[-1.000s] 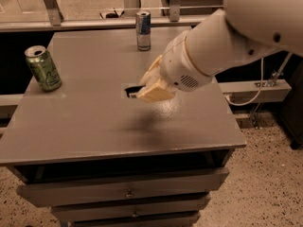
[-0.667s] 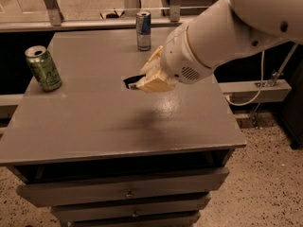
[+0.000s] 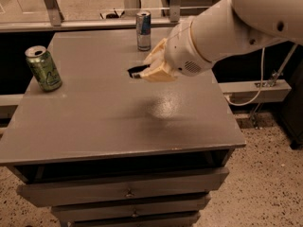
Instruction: Move rxbar blueberry near redbull can
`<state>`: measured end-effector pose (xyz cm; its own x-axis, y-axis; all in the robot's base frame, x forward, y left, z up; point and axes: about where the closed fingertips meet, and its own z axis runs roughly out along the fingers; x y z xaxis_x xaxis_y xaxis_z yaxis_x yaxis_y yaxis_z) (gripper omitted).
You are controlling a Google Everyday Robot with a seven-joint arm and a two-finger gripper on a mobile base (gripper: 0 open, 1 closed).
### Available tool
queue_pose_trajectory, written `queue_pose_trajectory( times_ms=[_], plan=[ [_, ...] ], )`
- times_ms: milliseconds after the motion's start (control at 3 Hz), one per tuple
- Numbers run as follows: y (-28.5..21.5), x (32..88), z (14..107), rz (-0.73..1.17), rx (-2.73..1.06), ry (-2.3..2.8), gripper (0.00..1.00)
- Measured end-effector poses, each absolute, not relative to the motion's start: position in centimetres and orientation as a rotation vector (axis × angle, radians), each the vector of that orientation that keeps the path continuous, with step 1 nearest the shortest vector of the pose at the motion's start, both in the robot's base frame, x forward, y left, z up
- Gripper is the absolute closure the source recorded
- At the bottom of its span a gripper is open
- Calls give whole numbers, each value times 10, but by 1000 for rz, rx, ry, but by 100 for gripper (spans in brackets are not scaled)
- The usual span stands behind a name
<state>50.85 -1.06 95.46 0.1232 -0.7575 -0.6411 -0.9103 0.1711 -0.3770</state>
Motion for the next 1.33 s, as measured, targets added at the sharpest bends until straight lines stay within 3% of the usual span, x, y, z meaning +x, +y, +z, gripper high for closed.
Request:
queue_pose_trajectory(
  times_ms=[1333],
  plan=[
    [-19,719,901,62,-1671,1426,100]
  ],
)
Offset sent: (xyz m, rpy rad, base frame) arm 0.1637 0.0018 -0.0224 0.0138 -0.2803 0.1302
